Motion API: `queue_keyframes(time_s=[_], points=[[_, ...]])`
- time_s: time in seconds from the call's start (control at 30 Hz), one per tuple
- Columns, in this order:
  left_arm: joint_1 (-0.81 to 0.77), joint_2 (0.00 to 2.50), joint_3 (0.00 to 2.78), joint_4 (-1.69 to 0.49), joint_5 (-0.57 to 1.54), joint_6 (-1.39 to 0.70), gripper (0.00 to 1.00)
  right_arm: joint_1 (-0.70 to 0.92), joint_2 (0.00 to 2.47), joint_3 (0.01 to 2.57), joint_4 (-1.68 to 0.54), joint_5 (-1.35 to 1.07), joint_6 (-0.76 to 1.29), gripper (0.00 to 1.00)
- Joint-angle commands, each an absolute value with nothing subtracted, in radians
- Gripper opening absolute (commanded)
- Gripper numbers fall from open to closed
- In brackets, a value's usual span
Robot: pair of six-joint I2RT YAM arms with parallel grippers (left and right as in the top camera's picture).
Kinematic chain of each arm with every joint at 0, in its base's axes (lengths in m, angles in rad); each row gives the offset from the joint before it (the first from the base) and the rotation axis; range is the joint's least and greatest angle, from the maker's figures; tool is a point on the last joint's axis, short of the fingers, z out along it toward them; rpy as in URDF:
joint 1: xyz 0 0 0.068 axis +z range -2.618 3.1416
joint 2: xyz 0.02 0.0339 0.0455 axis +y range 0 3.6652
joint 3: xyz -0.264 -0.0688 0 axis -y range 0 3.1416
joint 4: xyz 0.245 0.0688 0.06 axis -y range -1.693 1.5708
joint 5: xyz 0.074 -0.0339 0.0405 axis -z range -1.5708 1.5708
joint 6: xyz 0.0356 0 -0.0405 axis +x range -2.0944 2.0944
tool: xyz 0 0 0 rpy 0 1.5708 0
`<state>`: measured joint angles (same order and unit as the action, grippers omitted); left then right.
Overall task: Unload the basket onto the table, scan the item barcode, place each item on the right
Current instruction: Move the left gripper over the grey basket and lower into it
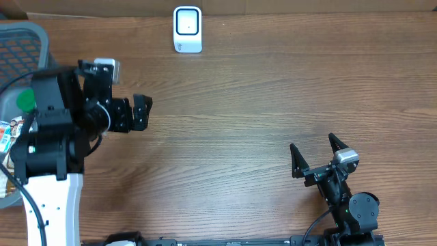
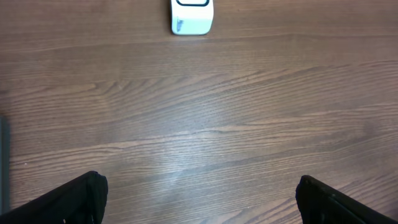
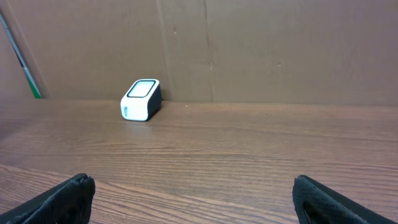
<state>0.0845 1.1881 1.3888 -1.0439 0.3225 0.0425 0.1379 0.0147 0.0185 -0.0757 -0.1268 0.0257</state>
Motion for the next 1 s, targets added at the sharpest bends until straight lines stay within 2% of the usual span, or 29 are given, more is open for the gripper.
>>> queue_keyframes(time_s=[0.0,0.23,0.37,0.6,0.87,0.97], points=[[0.078,1.229,1.414,-1.05,0.352,0.022,0.99,0.134,0.003,0.008,-0.072,-0.125,0.025,1.0],[0.078,1.275,1.414,-1.024,0.471,0.022,0.99,0.134,0.003,0.008,-0.072,-0.125,0.025,1.0],[0.078,1.288,1.417,-1.007,0.464,0.014,1.0,0.134,0.003,0.008,-0.072,-0.125,0.025,1.0],[0.079,1.34,1.507,-1.041,0.381,-0.08,1.0,0.134,0.003,0.008,-0.072,-0.125,0.025,1.0],[0.081,1.414,1.779,-1.163,0.228,-0.106,1.0,0.134,0.003,0.008,-0.072,-0.125,0.025,1.0],[0.131,1.419,1.861,-1.206,0.16,-0.137,1.0,0.134,0.003,0.008,-0.072,-0.125,0.025,1.0]])
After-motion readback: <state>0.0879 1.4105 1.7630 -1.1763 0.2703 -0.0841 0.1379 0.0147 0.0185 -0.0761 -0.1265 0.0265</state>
